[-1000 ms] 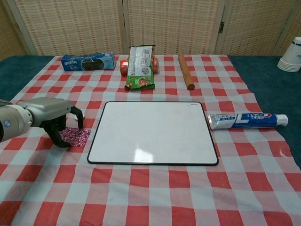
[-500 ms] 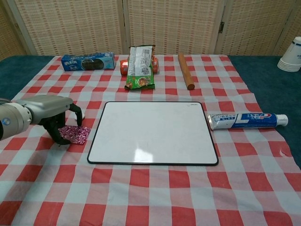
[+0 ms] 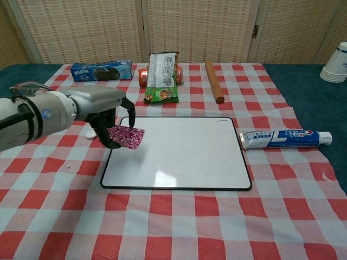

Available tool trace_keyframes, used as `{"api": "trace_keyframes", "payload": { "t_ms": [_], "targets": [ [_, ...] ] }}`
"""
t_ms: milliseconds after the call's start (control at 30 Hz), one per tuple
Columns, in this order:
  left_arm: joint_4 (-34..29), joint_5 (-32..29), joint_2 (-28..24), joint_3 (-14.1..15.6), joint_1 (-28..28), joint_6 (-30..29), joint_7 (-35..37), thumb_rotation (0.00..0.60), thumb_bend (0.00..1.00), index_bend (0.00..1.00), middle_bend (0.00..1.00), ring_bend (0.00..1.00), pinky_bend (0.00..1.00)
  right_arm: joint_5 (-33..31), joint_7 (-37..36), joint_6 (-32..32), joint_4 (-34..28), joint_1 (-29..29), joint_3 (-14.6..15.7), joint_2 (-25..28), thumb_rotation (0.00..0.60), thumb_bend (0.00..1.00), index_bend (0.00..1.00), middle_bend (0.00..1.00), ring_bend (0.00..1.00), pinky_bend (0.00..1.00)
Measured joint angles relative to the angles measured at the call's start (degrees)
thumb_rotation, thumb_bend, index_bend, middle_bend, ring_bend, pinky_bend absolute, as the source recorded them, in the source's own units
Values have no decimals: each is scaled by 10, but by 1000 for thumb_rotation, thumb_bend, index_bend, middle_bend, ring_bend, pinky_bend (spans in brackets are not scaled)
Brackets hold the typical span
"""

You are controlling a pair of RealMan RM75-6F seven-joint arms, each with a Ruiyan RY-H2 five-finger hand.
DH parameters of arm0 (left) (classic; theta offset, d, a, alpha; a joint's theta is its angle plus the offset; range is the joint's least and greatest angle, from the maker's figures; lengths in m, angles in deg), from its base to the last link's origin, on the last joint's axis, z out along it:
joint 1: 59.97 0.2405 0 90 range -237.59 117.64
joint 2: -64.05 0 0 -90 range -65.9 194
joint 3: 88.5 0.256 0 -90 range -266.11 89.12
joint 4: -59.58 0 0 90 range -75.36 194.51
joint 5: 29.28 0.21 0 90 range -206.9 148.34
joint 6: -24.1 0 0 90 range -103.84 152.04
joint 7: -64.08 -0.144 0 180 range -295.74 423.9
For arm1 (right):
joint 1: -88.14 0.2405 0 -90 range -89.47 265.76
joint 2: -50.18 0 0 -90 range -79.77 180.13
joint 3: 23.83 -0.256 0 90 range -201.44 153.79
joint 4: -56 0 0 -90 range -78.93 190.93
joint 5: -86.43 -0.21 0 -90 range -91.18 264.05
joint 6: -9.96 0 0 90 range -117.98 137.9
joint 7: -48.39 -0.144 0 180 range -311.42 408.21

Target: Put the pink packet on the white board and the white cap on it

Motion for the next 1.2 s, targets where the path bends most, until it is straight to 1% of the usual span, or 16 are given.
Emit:
{"api": "trace_keyframes", "payload": {
  "t_ms": [133,367,500,700,733,867,967,1100,1167,1200],
  "targets": [
    [14,-24,36,-17,-28,-4,-16,600,264,472,1000,1000,1000,0,-9,1,3,0,1,2,548,0,0,0,0,79],
    [78,-49,97,-34,-69,7,-22,600,263,472,1000,1000,1000,-12,-32,3,10,0,-3,8,549,0,0,0,0,79],
    [109,-50,119,-36,-83,18,-20,600,262,471,1000,1000,1000,-16,-36,7,13,1,-4,9,547,0,0,0,0,79],
    [152,-57,135,-41,-98,33,-15,600,264,469,1000,1000,1000,-21,-42,10,15,2,-5,10,549,0,0,0,0,79],
    [157,-58,136,-41,-100,36,-14,600,263,451,1000,1000,1000,-23,-42,11,16,3,-6,10,549,0,0,0,0,79],
    [166,-66,130,-37,-105,67,-12,600,225,238,1000,1000,1000,-29,-45,14,17,4,-8,10,549,0,0,0,0,79],
    [177,-71,125,-33,-105,84,0,600,215,215,1000,1000,1000,-30,-45,14,17,4,-9,10,548,0,0,0,0,79],
    [180,-59,117,-31,-98,79,21,600,196,165,996,1000,1000,-31,-42,14,17,4,-10,10,548,0,0,0,0,79],
    [175,-47,107,-31,-93,73,35,600,192,164,994,1000,1000,-30,-39,15,16,5,-9,9,548,0,0,0,0,79],
    [172,-42,102,-31,-90,70,39,600,188,181,993,1000,1000,-29,-38,16,16,5,-8,9,549,0,0,0,0,79]
  ]
}}
